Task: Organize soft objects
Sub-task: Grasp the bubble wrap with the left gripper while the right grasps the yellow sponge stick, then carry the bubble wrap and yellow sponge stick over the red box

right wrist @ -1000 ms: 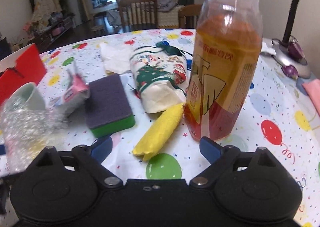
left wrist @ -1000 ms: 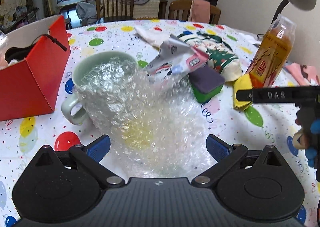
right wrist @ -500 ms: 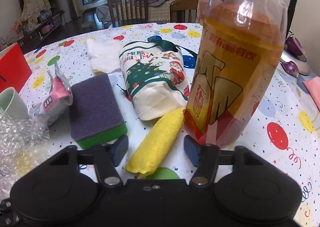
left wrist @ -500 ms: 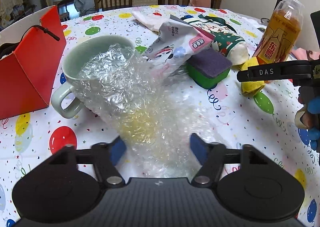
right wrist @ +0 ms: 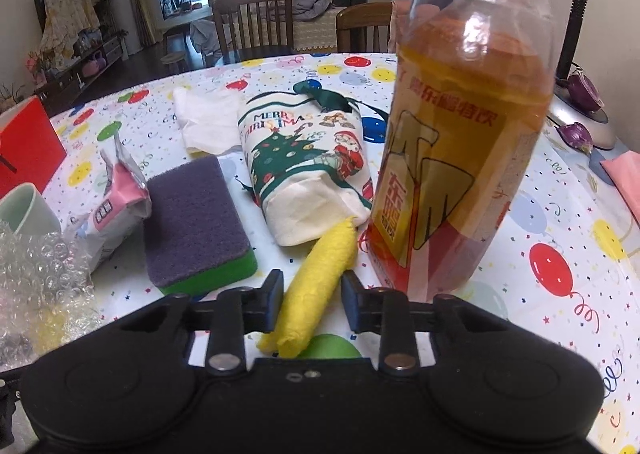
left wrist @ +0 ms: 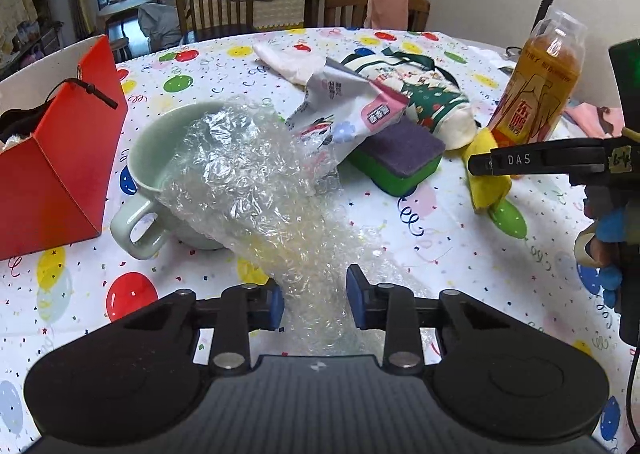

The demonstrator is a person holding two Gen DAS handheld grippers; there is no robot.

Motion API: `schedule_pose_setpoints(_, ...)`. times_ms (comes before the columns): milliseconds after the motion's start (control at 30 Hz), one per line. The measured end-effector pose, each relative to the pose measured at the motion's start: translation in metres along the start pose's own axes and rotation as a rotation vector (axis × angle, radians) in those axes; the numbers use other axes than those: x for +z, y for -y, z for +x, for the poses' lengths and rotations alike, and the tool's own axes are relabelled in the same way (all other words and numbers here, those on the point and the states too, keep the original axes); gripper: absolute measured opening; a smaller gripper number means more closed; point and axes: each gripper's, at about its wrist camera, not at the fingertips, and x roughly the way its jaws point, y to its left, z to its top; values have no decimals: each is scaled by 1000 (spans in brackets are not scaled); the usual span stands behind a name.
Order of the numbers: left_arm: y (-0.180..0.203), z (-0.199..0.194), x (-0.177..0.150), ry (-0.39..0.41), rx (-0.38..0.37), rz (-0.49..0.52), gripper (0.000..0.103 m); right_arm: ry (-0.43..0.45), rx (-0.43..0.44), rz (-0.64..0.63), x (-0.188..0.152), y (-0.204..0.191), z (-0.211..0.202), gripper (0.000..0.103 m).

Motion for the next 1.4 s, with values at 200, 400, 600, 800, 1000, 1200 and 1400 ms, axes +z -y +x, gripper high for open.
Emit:
schedule_pose_setpoints(200, -7, -10, 3, 10, -23, -29, 26, 4, 20, -15, -8, 1, -16, 20)
schedule_pose_setpoints(400, -12, -20, 4, 21, -48, -42, 21, 13, 49, -21, -19, 2, -39, 19)
schedule_pose_setpoints(600, -19, -36, 6, 45, -91, -70, 17, 32, 125, -46, -20, -2, -72, 19)
schedule_pose_setpoints(800, -31, -59, 10, 66, -117, -108, 17, 62, 219, -98, -16, -14, -110, 19)
schedule_pose_setpoints(1000, -49, -84, 19, 84, -148, -177, 17, 89, 276, -127, -3, -28, -136, 19)
schedule_pose_setpoints(1200, -68, -109, 28, 124, -148, -196, 17, 111, 343, -125, 12, -45, -157, 19)
schedule_pose_setpoints(1400, -93, -135, 40, 174, -132, -197, 17, 148, 404, -153, 32, -71, -174, 19)
